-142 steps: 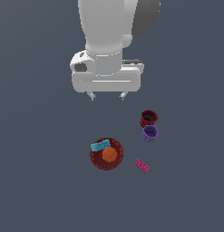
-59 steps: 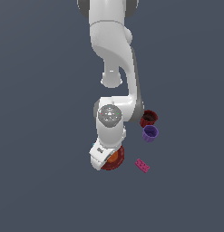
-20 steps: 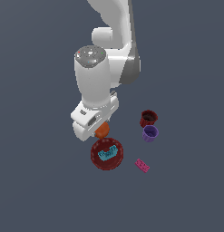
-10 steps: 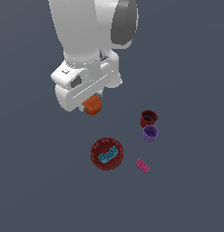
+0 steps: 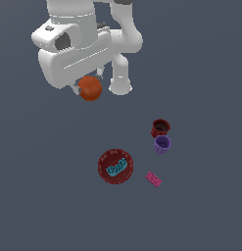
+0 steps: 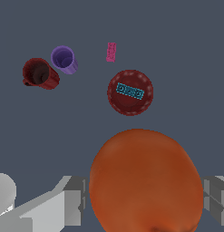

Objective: Pick up a designated object from a clutter of objects.

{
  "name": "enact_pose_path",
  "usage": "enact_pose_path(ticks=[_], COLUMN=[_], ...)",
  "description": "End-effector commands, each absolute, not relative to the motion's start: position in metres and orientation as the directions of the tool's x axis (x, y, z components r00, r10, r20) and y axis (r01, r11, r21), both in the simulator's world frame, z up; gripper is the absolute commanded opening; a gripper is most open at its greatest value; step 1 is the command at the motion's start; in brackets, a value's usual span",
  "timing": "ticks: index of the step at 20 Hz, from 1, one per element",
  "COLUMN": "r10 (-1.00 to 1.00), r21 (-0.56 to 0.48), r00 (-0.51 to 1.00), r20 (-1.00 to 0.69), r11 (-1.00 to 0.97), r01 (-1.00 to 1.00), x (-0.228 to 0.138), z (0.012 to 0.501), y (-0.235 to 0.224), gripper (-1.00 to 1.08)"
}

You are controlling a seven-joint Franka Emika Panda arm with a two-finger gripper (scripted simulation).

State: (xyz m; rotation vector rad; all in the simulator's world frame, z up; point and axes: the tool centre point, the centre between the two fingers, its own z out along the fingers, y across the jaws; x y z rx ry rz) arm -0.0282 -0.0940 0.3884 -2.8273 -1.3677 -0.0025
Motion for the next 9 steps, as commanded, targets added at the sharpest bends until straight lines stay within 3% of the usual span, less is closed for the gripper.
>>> enact_pose_path(ticks=[1,9], r10=[0.784,0.784], r21=[0.0,0.0], r00=[0.621,0.621], r20=[0.001,0.001], r11=[-0.621,-0.621], r01=[0.784,0.784], x=[-0.032,-0.037], z=[0.402,0.419], y=[-0.097,-0.102], gripper=[-1.0,-1.0])
